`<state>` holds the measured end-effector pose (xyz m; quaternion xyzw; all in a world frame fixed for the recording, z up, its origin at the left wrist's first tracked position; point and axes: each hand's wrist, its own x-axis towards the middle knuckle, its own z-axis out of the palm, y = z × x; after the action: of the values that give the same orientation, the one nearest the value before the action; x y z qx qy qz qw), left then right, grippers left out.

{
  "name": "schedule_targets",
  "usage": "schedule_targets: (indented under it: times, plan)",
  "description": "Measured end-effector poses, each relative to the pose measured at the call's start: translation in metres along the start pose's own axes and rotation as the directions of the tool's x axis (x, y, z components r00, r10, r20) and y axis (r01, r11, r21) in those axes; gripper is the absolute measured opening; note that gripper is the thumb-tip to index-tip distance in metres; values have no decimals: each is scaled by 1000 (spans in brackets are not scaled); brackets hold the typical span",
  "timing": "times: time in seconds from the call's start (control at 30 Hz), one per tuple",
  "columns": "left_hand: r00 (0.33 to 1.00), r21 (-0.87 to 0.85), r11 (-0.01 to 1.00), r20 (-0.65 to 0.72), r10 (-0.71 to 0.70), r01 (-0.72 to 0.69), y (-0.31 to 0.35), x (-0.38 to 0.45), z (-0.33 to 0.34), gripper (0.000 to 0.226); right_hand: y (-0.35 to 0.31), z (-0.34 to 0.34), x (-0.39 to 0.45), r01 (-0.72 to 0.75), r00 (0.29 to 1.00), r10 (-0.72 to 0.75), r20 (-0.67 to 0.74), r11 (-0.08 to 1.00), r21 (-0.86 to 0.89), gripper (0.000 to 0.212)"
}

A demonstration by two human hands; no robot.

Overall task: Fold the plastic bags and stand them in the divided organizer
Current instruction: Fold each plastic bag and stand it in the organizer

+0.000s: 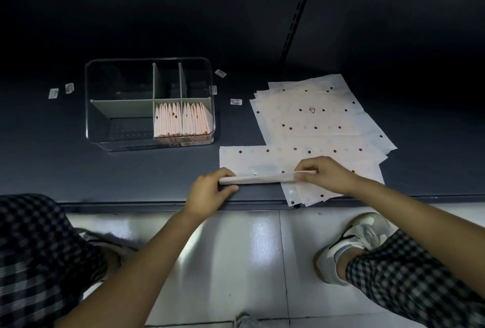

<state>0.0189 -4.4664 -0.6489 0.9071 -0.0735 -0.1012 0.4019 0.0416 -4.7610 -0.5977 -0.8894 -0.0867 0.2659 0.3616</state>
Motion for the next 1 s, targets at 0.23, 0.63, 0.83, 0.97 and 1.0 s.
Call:
schedule_targets:
  times: [0.23,0.63,0.83,0.97,1.0]
  plan:
    - [973,-302,925,79,-215,229,1,16,-4,18,13,2,16,-173,956,251,-148,897,408,17]
    - [916,-210,934,-225,-333,288,11,22,8,41,12,21,56,-329,821,362,-442,932,153,29]
    - [954,323,924,-144,263,-206,25,11,21,43,13,22,61,-389,808,390,-441,916,97,25]
    - [946,536,781,231,230,-320,23,12,41,73,15,21,64,-407,808,397,-435,910,76,26]
    - [948,592,744,257,189,-309,19,12,44,77,15,21,65,-408,808,398,-433,910,76,26]
